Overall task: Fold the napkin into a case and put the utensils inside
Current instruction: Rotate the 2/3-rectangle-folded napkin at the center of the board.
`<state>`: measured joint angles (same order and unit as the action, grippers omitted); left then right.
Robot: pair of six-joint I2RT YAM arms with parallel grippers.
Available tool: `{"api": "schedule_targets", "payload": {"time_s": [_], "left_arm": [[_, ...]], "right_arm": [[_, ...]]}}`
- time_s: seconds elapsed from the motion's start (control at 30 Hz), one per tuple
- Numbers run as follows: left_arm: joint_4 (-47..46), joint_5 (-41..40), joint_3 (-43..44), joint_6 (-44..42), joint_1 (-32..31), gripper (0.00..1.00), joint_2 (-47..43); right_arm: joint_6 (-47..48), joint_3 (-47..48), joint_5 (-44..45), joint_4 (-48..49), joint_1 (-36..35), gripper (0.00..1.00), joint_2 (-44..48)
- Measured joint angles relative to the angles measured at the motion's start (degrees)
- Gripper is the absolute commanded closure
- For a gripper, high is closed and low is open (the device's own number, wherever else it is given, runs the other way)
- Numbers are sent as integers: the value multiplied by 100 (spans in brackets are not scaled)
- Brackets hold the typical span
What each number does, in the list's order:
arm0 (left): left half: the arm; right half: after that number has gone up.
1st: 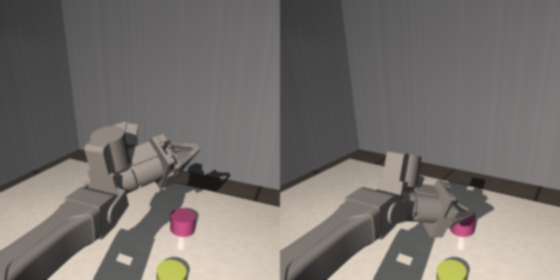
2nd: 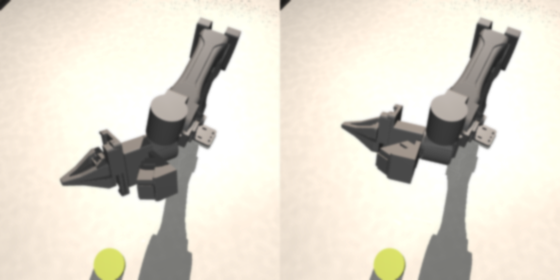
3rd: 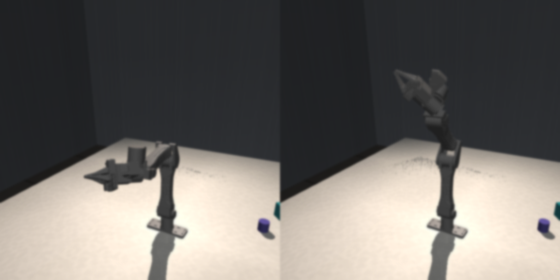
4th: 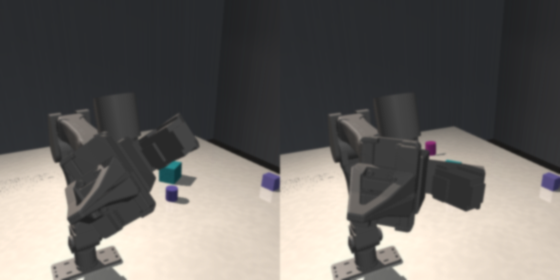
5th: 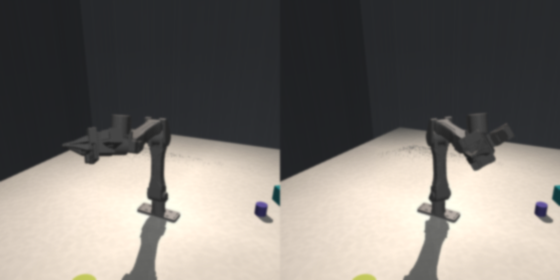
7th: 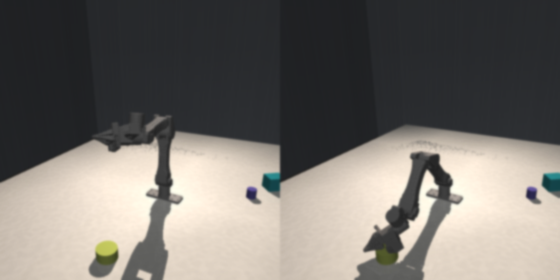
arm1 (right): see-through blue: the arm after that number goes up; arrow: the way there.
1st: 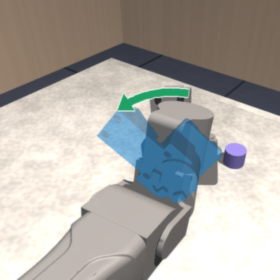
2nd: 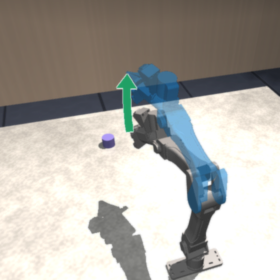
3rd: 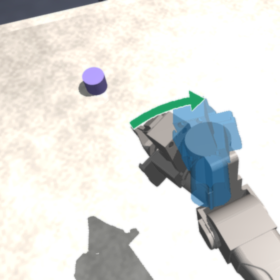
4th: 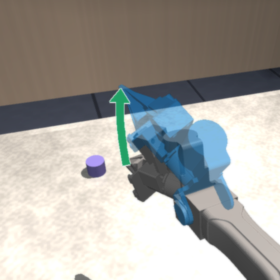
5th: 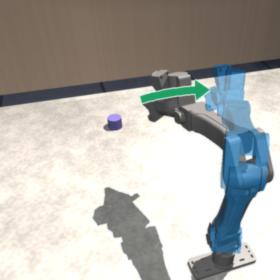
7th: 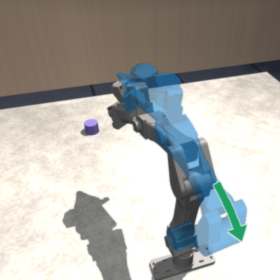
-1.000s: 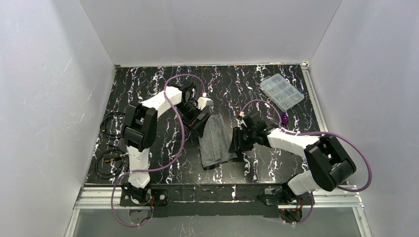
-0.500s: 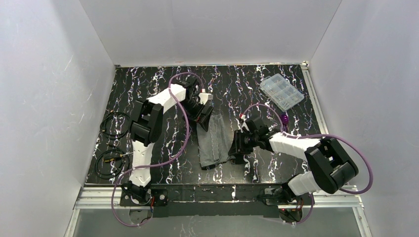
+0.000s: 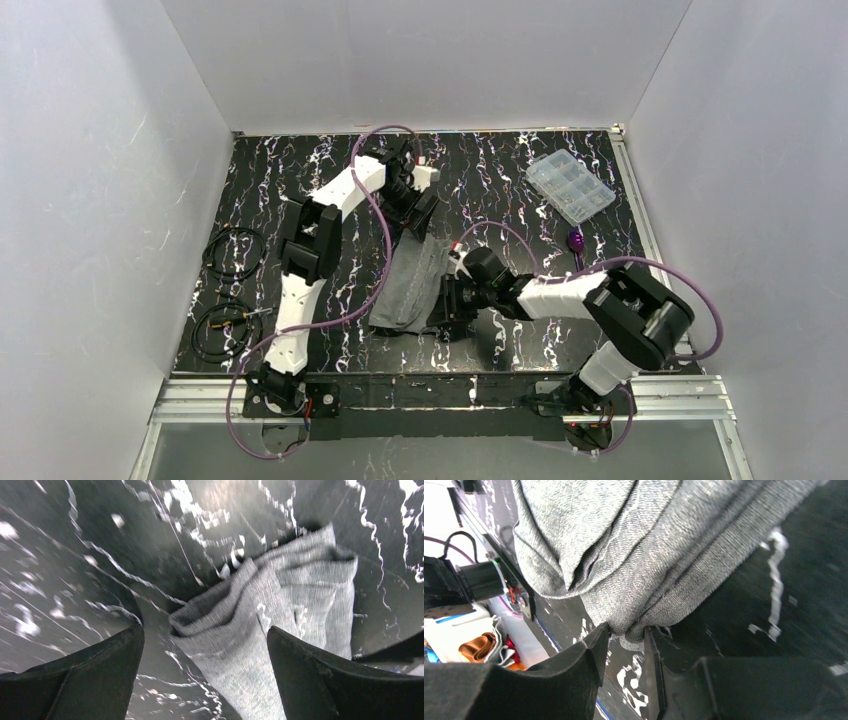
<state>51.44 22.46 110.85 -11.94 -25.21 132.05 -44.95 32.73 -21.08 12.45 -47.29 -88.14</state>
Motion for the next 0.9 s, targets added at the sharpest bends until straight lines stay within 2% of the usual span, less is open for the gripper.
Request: {"api": "schedule_targets", "payload": {"time_s": [0.27,0.33,0.43,0.53,0.63,0.7,0.8,0.9], "left_arm": [[498,387,2033,-267,26,7,1010],[645,496,2214,-308,31,2,1051],[817,525,2208,-446,42,2,927],[835,374,1604,-599,107,2,389],[699,168,669,-765,245,1,-634],[573,-2,96,-970,378,1,-1464],[376,-262,-570,-1388,551,2,-2675],[42,-654,-1357,-1604,584,1,-3845]], "right_arm": [[-579,332,247,1231,-516,55,-793],[-560,341,269,1209,-522,53,-767],[-302,352,330,702,-459,50,-391],[92,422,352,-35,-282,48,404],[520,728,337,-619,79,48,1025],[798,1040,308,-846,358,50,1086],[1217,1720,155,-1014,708,54,540],[1683,2677,-114,-1189,870,58,-579]]}}
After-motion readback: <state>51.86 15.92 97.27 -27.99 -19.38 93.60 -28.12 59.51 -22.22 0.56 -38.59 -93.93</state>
